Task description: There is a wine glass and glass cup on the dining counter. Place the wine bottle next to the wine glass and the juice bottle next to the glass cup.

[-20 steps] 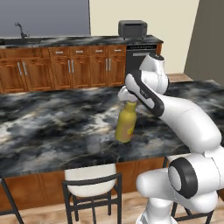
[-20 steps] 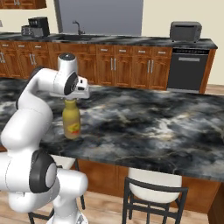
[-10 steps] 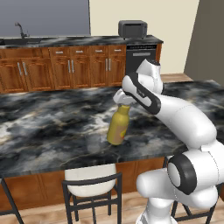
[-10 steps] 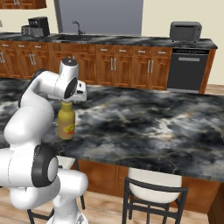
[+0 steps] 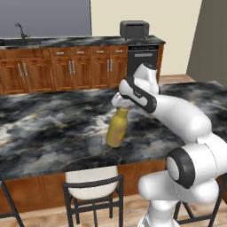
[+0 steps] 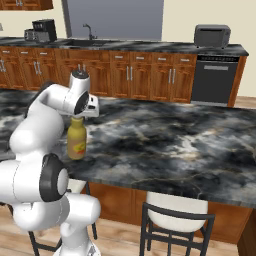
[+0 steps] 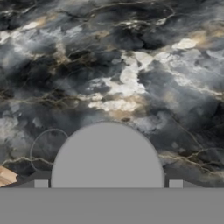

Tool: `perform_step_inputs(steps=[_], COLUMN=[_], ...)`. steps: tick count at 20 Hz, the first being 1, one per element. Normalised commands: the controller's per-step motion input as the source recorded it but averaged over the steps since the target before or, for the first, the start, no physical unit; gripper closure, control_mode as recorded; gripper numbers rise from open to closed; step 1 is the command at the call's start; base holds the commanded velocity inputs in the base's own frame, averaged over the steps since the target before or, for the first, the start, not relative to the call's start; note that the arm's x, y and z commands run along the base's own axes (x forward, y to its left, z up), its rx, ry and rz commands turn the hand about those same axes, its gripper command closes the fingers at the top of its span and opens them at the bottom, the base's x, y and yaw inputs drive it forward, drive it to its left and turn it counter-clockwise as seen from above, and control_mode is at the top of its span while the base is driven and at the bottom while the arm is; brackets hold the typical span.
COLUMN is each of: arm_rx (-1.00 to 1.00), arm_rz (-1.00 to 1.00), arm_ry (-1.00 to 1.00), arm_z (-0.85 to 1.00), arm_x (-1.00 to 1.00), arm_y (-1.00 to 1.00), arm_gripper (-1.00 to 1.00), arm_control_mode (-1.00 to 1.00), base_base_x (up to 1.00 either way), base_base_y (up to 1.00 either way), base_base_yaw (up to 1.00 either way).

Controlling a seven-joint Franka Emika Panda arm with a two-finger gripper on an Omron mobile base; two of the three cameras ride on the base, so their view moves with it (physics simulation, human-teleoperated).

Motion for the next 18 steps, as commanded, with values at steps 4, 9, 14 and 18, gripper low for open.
perform_step_inputs(steps=[4, 9, 14, 18], arm_rx=[0.0, 0.0, -0.03, -0.07], arm_rz=[0.0, 0.0, 0.0, 0.0], arm_ry=[0.05, 0.04, 0.02, 0.0], arm_z=[-0.23, -0.25, -0.27, -0.3], arm_x=[0.16, 0.07, 0.13, 0.03], arm_y=[0.17, 0.2, 0.15, 0.13], arm_gripper=[1.0, 1.0, 1.0, 1.0], arm_control_mode=[-1.0, -1.0, -1.0, -1.0], base_base_x=[0.0, 0.0, 0.0, 0.0], base_base_y=[0.0, 0.0, 0.0, 0.0], base_base_yaw=[0.0, 0.0, 0.0, 0.0])
